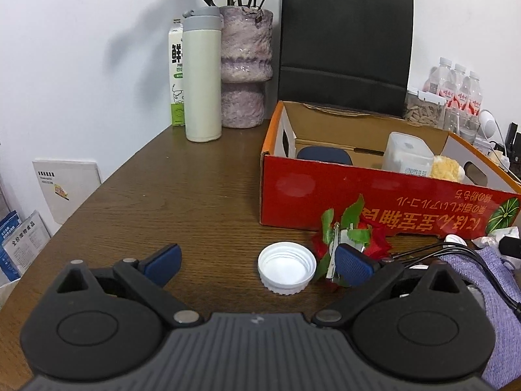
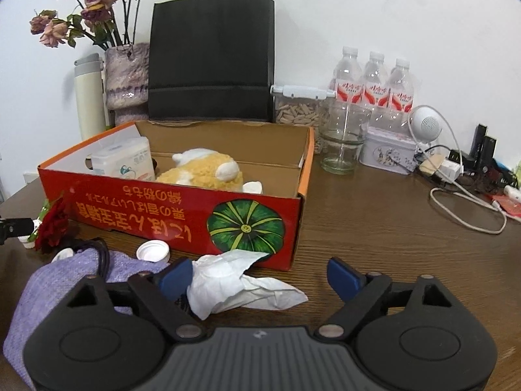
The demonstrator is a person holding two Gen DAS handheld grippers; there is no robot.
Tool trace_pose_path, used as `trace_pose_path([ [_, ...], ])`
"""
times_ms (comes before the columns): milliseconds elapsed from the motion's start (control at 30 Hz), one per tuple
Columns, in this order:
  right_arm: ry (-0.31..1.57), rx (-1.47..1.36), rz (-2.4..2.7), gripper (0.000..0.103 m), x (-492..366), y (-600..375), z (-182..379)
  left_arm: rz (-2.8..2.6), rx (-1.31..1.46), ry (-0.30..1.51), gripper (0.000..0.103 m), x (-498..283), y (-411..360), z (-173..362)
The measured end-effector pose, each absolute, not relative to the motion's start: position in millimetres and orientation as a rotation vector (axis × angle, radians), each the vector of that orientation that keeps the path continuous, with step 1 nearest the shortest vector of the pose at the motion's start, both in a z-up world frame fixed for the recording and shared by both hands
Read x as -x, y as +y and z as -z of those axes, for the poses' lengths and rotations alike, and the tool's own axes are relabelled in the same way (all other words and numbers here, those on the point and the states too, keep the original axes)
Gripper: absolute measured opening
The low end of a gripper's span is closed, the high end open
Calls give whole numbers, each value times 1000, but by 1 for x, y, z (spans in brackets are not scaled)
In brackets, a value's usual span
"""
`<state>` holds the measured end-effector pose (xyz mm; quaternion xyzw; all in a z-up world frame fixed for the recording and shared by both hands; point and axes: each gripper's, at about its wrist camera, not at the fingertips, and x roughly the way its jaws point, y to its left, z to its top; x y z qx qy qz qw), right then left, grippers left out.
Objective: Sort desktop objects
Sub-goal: 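Move the left tool toward the white bottle cap while the right tool approaches the crumpled tissue, then close the left tool on the white bottle cap while the right tool closes on the tissue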
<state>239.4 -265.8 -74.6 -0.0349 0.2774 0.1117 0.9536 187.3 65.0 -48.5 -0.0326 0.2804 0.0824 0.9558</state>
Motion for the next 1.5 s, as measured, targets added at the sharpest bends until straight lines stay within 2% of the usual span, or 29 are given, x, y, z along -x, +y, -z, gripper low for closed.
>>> trace_pose_path([
  [367, 605, 47, -262, 77, -249, -266, 79, -134, 54, 602, 80, -192, 63, 49],
  [633, 651, 6, -259, 72, -253, -273, 83, -125, 87, 614, 80, -187, 69, 49],
  [867, 648, 5, -263, 71, -251, -273, 83, -130, 72, 606, 80, -185, 69, 44],
  [1067, 652, 10, -263, 70, -252, -271, 83, -139, 63, 650, 67, -195, 70, 50],
  [1267, 654, 19, -267, 65, -253, -270, 83, -138, 63, 667, 66, -200, 72, 55],
  [1333, 654, 24, -270, 60, -253, -268, 83, -140, 43, 664, 60, -201, 71, 56],
  [1367, 652, 26, -274, 58, -253, -268, 83, -135, 36, 659, 54, -201, 70, 56],
  [1400, 651, 26, -278, 54, -252, -268, 83, -129, 35, 656, 48, -201, 69, 56],
  [1467, 648, 30, -287, 45, -252, -267, 83, -119, 31, 652, 41, -201, 68, 55],
  [1500, 646, 33, -291, 37, -252, -266, 83, -118, 28, 649, 41, -201, 68, 55],
])
